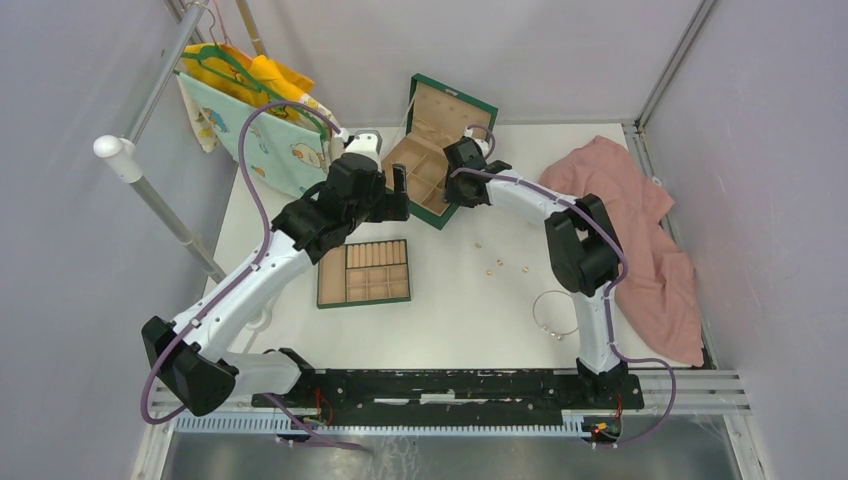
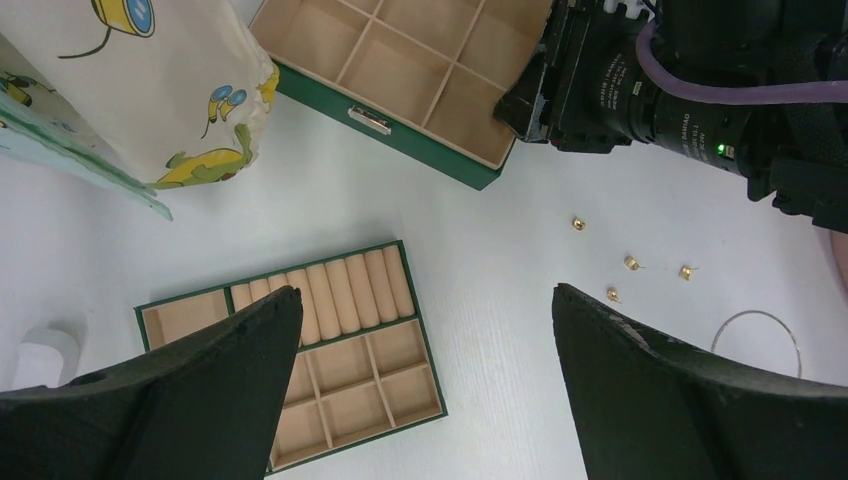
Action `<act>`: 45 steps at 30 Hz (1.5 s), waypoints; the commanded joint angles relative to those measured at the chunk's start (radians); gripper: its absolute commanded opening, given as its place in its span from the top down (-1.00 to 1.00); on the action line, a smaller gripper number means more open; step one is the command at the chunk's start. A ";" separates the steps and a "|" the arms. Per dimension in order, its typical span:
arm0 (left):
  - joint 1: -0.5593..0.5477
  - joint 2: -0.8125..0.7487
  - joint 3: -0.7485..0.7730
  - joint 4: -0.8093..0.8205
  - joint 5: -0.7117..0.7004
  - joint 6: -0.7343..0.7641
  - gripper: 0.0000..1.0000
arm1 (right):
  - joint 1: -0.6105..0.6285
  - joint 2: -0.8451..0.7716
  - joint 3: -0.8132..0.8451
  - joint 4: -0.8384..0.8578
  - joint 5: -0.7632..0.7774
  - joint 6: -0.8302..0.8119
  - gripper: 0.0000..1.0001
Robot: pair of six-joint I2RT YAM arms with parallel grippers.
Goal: Organize the mixed jewelry
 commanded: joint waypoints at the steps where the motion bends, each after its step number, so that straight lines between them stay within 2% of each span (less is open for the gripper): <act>1: 0.002 -0.020 0.000 0.009 0.005 -0.058 -0.99 | 0.009 -0.006 0.005 0.016 0.014 0.021 0.23; 4: 0.001 -0.014 0.001 0.009 0.013 -0.056 -0.99 | 0.008 -0.008 0.001 -0.004 0.034 -0.006 0.25; 6: 0.001 -0.016 0.000 0.008 0.010 -0.048 -0.99 | 0.001 -0.014 0.000 -0.018 0.056 -0.036 0.37; 7: 0.002 -0.016 0.001 0.007 0.009 -0.044 -0.99 | -0.006 -0.015 0.003 -0.026 0.067 -0.060 0.48; 8: 0.002 -0.015 0.002 0.007 0.016 -0.039 -0.99 | -0.014 -0.016 0.010 -0.039 0.082 -0.079 0.72; 11: 0.002 -0.005 0.010 0.003 0.050 -0.021 -0.99 | -0.064 -0.016 0.020 -0.064 0.079 -0.149 1.00; 17: 0.001 0.008 0.012 0.004 0.081 -0.013 -0.99 | -0.190 0.005 0.036 -0.085 -0.022 -0.340 0.99; 22: 0.000 0.015 0.016 0.002 0.091 -0.003 -0.99 | -0.233 -0.014 0.013 -0.051 -0.007 -0.460 1.00; 26: 0.001 0.016 0.029 -0.011 0.091 0.006 -0.99 | -0.236 -0.032 0.018 -0.103 0.061 -0.541 1.00; 34: 0.001 -0.004 0.014 -0.020 0.074 0.006 -0.99 | -0.280 -0.181 -0.204 -0.071 0.119 -0.595 0.96; 36: 0.000 0.000 0.013 -0.021 0.086 0.011 -0.99 | -0.289 -0.201 -0.226 -0.075 0.123 -0.595 0.86; 40: 0.000 0.010 0.023 -0.019 0.087 0.015 -0.99 | -0.290 -0.284 -0.226 -0.087 0.091 -0.594 0.03; 43: -0.029 0.016 0.033 -0.015 0.054 0.063 -0.99 | -0.288 -0.394 -0.226 -0.111 0.069 -0.580 -0.21; 45: -0.056 0.021 0.029 -0.014 0.019 0.084 -0.99 | -0.287 -0.485 -0.296 -0.102 0.065 -0.567 -0.28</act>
